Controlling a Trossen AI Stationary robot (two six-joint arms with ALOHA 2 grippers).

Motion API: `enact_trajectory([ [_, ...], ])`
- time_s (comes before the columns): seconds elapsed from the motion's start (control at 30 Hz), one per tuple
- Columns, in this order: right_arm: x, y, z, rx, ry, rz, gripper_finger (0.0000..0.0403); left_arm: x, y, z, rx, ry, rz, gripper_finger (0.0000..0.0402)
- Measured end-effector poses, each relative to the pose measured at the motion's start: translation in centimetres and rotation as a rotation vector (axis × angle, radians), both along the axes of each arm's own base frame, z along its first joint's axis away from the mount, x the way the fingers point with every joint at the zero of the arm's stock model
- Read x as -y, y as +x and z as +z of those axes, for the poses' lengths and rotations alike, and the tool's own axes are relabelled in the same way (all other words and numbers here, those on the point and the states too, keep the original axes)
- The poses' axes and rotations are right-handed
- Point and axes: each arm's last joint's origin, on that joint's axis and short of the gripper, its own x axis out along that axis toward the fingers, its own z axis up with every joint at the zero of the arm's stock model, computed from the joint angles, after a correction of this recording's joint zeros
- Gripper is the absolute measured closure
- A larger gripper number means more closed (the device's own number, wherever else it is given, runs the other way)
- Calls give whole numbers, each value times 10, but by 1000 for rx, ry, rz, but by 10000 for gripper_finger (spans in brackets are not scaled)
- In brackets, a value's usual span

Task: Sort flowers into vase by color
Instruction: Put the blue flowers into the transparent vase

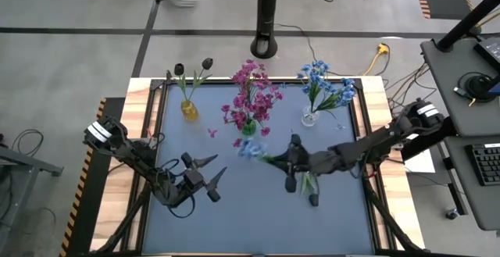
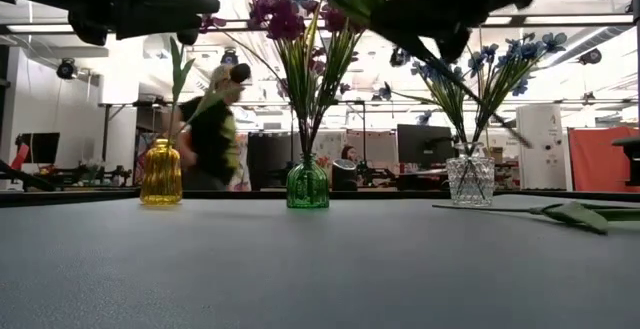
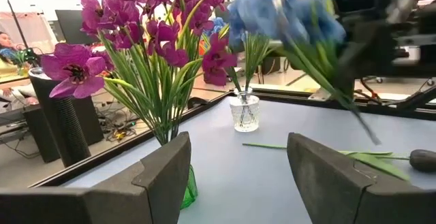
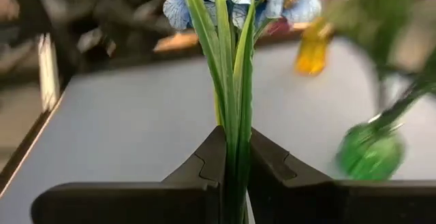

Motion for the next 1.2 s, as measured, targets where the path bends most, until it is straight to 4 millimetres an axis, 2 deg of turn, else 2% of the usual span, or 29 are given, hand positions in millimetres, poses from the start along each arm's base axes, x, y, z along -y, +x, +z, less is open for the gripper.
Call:
enact_trajectory([
  [0.23,14,-32,0,364,-56,-61,370,0,0,0,6,-7,-4,174],
  [0.4,20,-45,6,495,-155,-107,369,0,0,0,7,-7,-7,174],
  [0.53,24,-49,12,481,-259,-245,369,0,0,0,14,-16,-7,174],
  [0.73,38,-57,23,442,-310,-499,369,0,0,-1,18,-23,-8,174],
  [0.9,52,-63,34,461,-324,-575,369,0,0,-1,15,-21,-8,174],
  [1.2,92,-73,46,444,-417,-769,369,0,0,-1,14,-21,-8,174],
])
